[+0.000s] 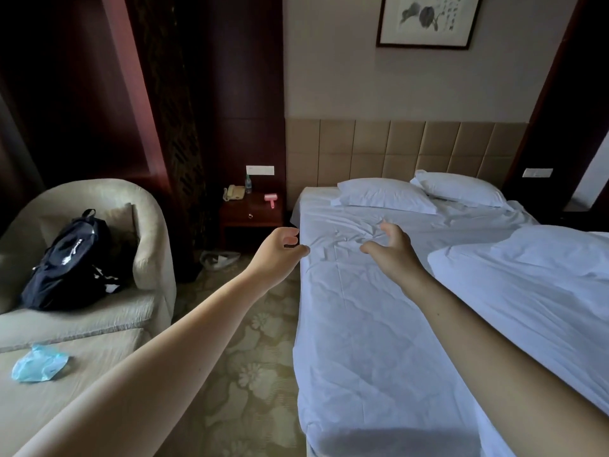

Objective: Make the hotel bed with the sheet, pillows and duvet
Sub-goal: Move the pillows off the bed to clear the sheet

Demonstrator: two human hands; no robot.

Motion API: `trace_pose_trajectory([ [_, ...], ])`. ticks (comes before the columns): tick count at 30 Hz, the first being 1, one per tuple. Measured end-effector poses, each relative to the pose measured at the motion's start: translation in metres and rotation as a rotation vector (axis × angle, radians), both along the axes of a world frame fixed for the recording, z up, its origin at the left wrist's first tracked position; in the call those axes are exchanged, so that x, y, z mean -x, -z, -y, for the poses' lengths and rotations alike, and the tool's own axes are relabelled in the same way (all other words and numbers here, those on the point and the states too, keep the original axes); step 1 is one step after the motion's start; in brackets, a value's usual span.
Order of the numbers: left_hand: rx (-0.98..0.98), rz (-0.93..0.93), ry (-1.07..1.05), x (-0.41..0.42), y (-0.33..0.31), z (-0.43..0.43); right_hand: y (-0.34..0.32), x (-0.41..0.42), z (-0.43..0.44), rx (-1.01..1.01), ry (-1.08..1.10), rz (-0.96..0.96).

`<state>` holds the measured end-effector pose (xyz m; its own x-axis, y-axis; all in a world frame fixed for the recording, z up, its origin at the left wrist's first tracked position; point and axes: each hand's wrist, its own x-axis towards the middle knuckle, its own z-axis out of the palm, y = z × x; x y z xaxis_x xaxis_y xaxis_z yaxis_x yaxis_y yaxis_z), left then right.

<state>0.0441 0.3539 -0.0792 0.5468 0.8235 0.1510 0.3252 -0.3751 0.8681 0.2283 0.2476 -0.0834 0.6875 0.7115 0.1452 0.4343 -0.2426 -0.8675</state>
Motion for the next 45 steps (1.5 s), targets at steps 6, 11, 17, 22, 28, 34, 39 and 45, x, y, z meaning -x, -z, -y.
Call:
trace_pose_trajectory([
  [6,0.049,-0.027,0.042,-0.067,0.004,-0.132,0.017,-0.058,-0.13,0.025,0.032,-0.065],
  [11,0.059,-0.051,0.046,-0.11,0.011,-0.233,0.022,-0.099,-0.23,0.046,0.026,-0.098],
  [17,0.077,-0.043,0.093,-0.169,0.03,-0.366,0.035,-0.152,-0.354,0.043,0.078,-0.121],
  [22,0.093,-0.041,0.179,-0.227,0.046,-0.5,0.051,-0.2,-0.474,0.029,0.134,-0.145],
  [28,0.079,-0.084,0.26,-0.292,0.04,-0.648,0.051,-0.249,-0.6,0.029,0.243,-0.211],
  [34,0.12,-0.105,0.338,-0.37,0.055,-0.749,0.057,-0.309,-0.682,0.04,0.306,-0.238],
  [39,0.118,-0.127,0.4,-0.458,0.068,-0.825,0.069,-0.387,-0.754,0.032,0.363,-0.262],
  [45,0.108,-0.173,0.452,-0.588,0.063,-0.916,0.064,-0.502,-0.837,0.012,0.445,-0.281],
])
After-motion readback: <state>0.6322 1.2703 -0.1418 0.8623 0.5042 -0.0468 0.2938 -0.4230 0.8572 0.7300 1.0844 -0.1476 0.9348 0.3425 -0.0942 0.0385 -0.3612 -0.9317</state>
